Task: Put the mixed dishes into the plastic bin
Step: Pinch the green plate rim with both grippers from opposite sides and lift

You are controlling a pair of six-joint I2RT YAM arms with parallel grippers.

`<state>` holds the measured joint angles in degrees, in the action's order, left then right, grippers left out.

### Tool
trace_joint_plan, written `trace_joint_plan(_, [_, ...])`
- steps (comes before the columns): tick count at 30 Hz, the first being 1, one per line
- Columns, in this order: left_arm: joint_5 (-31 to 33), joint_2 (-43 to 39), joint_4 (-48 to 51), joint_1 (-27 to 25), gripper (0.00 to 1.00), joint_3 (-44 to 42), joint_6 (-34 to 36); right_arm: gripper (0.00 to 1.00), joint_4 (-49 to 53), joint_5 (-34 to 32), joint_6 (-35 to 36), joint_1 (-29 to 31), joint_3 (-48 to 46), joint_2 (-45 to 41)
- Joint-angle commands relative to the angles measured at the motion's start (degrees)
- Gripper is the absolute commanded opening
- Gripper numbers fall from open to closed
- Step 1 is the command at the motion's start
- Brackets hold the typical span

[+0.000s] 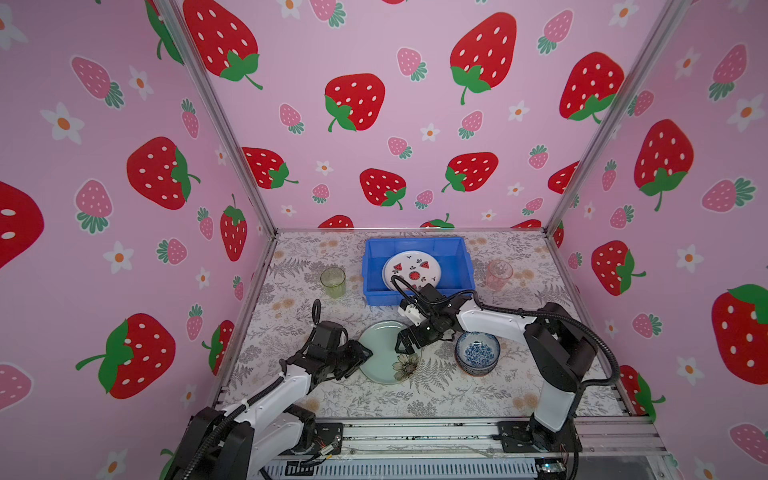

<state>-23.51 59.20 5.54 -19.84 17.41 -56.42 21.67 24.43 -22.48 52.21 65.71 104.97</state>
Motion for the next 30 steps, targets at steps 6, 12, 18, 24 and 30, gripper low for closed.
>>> trace_joint_plan(6, [-4.6,-4.2,-4.5,2.2,0.31,-0.1,-2.1,0.99,-1.6,4.8,0.6,1.2,2.4,1.1])
trace_joint_plan(12, [-6.4,-6.7,-4.1,4.4,0.21,-0.3,-2.4,0.99,-1.5,4.7,0.5,1.2,2.7,1.1])
trace_joint_plan(18, [-9.2,-7.6,-4.4,7.5,0.1,-0.9,-2.3,0.99,-1.3,4.4,0.5,1.1,2.9,0.8])
trace_joint_plan(24, [-11.4,-8.0,-4.9,9.4,0.0,-1.0,-2.3,0.99,-1.3,4.4,0.5,1.2,3.0,0.5])
trace_joint_plan(30, [-12.6,-9.7,-2.6,10.8,0.0,0.1,-0.5,1.0,1.7,2.6,1.9,0.6,5.0,-0.7])
